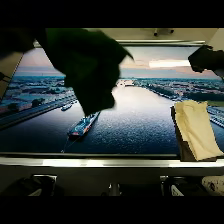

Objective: Fold the shirts.

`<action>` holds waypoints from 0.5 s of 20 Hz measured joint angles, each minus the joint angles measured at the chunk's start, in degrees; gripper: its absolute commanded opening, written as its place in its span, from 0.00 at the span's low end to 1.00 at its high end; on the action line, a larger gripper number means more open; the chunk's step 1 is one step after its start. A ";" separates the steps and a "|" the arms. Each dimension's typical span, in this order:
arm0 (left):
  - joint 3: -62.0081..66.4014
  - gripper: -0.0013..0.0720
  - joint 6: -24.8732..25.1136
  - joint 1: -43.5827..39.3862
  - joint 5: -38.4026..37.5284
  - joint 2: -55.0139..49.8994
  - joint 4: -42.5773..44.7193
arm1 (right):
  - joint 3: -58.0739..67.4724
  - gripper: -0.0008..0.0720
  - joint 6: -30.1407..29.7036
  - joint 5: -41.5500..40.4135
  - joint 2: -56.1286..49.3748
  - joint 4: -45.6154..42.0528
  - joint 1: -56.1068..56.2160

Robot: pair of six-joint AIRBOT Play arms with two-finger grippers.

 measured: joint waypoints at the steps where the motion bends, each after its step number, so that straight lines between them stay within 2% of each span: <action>1: -3.82 0.05 -1.27 -1.53 -1.27 0.44 0.39 | -0.04 0.71 0.28 3.39 0.63 -0.46 0.00; 5: -22.69 0.05 -4.33 -8.00 1.07 -2.36 -4.90 | -3.69 0.84 0.79 14.40 -1.16 -0.85 0.00; 6: -27.19 0.17 -4.81 -9.84 2.62 -4.11 -6.99 | -5.40 0.86 0.76 15.63 -2.16 -0.85 0.00; 7: -30.97 0.60 -5.29 -11.28 4.17 -5.99 -9.18 | -7.56 0.87 0.76 16.06 -3.45 -0.70 0.00; 8: -34.16 0.98 -5.73 -12.48 5.31 -8.07 -12.09 | -9.68 0.87 0.76 16.33 -4.92 -0.22 0.00; 10: -36.83 0.99 -5.95 -12.83 4.72 -10.32 -15.89 | -13.97 0.87 0.42 16.31 -8.02 2.08 0.00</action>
